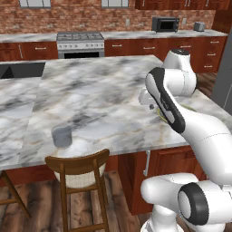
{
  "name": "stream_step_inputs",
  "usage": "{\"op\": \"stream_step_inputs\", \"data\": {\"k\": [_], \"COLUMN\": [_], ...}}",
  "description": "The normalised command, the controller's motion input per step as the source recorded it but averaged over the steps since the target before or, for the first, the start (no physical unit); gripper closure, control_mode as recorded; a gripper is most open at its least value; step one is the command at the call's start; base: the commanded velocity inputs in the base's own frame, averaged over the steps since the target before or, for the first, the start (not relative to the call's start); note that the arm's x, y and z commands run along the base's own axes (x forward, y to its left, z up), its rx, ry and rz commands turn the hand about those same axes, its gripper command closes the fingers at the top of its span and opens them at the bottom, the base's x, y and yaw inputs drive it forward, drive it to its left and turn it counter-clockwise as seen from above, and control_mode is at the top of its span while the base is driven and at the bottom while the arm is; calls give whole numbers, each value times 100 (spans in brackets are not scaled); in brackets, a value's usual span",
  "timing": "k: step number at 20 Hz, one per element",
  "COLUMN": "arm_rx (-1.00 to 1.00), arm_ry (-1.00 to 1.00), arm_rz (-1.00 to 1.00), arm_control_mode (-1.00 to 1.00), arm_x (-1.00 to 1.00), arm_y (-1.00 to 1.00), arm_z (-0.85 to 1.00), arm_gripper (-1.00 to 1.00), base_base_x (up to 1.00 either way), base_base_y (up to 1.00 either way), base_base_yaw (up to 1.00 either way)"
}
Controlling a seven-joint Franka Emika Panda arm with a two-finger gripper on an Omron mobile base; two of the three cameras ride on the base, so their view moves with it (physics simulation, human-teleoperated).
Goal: There are four ice cubes in the ice bowl. Place two ice cubes in each glass of water.
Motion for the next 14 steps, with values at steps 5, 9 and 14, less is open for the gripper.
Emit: {"op": "stream_step_inputs", "data": {"k": [5,9,14], "arm_rx": [0,-1,0], "arm_ry": [-4,0,0], "arm_rz": [3,0,0], "arm_control_mode": [-100,-100,-100], "arm_x": [0,0,0], "arm_y": [-22,-38,-38], "arm_z": [-22,-24,-16], "arm_gripper": [-100,-100,-100], "base_base_x": [0,0,0], "base_base_y": [0,0,0], "base_base_yaw": [0,0,0]}}
